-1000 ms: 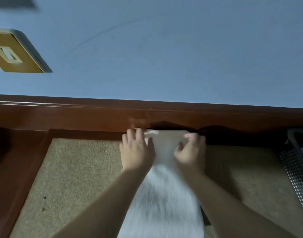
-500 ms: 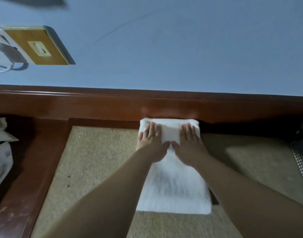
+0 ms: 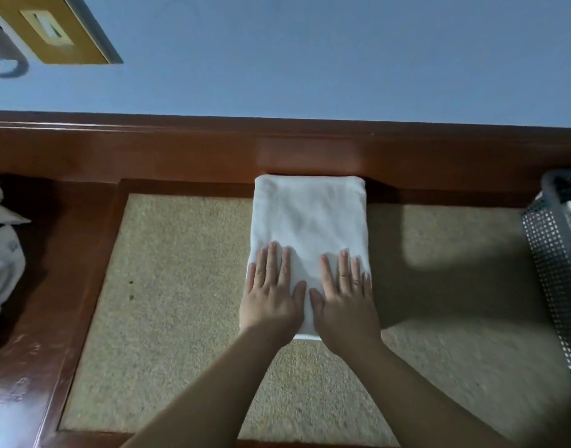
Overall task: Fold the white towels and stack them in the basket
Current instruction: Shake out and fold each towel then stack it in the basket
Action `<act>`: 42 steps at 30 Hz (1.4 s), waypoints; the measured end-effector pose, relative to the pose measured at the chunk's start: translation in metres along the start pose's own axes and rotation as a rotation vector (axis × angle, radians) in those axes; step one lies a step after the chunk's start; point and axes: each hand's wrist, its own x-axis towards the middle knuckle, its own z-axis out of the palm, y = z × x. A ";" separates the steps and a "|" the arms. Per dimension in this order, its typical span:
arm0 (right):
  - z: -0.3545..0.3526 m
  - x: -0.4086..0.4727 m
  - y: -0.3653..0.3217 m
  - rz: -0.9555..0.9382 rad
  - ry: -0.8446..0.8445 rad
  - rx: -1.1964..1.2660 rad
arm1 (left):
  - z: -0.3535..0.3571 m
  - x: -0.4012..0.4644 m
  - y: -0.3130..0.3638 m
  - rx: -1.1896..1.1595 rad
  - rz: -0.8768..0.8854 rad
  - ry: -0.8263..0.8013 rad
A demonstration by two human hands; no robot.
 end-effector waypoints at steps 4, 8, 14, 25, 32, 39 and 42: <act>0.019 0.006 0.006 -0.012 0.078 -0.026 | 0.016 0.004 0.001 -0.019 0.002 0.038; 0.021 0.009 0.007 -0.010 0.060 -0.036 | 0.014 0.006 0.003 0.007 -0.011 0.014; 0.008 -0.009 0.013 -0.088 0.017 0.000 | -0.012 -0.005 0.003 0.038 0.043 -0.143; 0.002 -0.063 0.042 -0.226 -0.012 -0.184 | -0.003 -0.060 -0.046 0.259 0.334 -0.071; -0.048 -0.058 0.016 -0.203 -0.108 -0.342 | -0.030 -0.052 -0.027 0.437 0.294 -0.125; -0.184 -0.103 0.024 -0.318 -0.119 -0.178 | -0.167 -0.101 0.001 0.215 0.315 -0.225; -0.249 -0.127 0.024 -0.314 -0.124 -0.065 | -0.233 -0.121 0.007 0.147 0.354 -0.264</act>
